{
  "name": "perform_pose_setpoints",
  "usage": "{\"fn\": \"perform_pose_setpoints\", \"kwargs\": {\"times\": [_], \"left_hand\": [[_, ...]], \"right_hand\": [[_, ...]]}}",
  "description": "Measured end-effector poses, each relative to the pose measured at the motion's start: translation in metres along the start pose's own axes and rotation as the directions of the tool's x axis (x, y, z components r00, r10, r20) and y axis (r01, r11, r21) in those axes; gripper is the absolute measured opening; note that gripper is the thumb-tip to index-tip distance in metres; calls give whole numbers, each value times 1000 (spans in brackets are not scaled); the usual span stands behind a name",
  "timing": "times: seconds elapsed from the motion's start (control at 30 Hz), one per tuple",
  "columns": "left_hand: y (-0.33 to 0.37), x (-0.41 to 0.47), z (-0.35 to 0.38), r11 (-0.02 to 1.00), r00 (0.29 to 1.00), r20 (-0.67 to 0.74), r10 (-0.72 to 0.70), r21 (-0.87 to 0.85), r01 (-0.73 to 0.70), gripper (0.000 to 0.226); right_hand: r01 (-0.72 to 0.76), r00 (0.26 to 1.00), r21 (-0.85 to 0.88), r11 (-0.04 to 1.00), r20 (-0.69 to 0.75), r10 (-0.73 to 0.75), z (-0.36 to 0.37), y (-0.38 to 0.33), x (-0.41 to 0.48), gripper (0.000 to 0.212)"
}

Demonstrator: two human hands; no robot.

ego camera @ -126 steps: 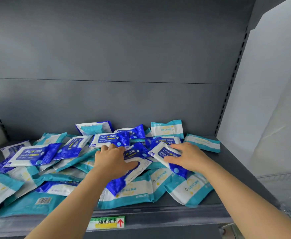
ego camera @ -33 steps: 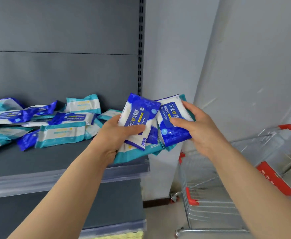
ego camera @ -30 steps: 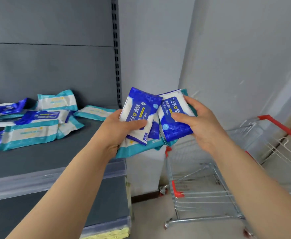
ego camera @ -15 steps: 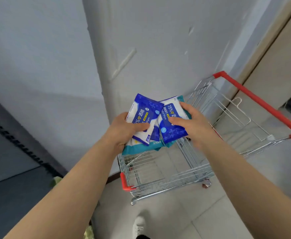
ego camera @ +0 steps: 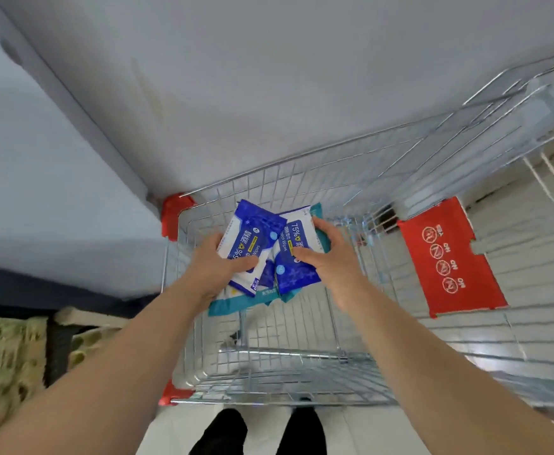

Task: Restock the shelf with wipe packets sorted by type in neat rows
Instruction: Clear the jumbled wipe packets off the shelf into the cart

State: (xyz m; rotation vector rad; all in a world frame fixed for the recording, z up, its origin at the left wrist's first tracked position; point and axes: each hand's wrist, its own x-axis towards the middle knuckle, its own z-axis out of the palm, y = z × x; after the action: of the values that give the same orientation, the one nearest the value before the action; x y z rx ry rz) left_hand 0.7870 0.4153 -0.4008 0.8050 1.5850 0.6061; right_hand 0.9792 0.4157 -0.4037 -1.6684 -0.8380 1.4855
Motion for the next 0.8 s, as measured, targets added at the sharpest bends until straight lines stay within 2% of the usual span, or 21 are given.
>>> {"fn": "perform_pose_setpoints", "kwargs": {"times": [0.07,0.17,0.27,0.37,0.43,0.53,0.6,0.63,0.7,0.73,0.8], "left_hand": [[-27,33,6,999,998,-50,-27,-30,26,56],[-66,78,13,998,992,-110,-54,-31,51,37],[-100,118,15,997,983,-166,-71,-5,71,39],[-131,152,14,988,976,-202,-81,113,105,46],[-146,167,13,956,970,-230,-71,263,133,46],[-158,176,12,821,964,-265,-34,542,178,50],[-152,170,15,722,967,-254,9,671,169,43],[-145,163,16,647,969,-244,39,745,161,37],[-127,148,19,429,973,-204,110,893,139,29],[-116,137,19,317,973,-176,151,941,121,28],[-92,113,18,190,966,-136,221,977,95,26]], "right_hand": [[-35,998,-11,999,46,36,5,30,38,58],[-66,994,-44,997,80,69,19,76,88,57],[-80,992,-82,993,91,87,34,118,129,59],[-69,992,-168,983,94,86,44,154,160,60],[-71,986,-250,966,131,106,49,169,171,60],[-59,969,-445,894,191,159,52,179,176,58],[53,969,-641,765,218,115,52,176,171,53],[113,969,-739,664,230,91,52,171,167,52],[214,963,-845,491,268,42,53,160,156,56],[246,958,-863,441,285,23,54,148,147,56],[345,936,-865,363,347,-63,56,117,126,50]]}}
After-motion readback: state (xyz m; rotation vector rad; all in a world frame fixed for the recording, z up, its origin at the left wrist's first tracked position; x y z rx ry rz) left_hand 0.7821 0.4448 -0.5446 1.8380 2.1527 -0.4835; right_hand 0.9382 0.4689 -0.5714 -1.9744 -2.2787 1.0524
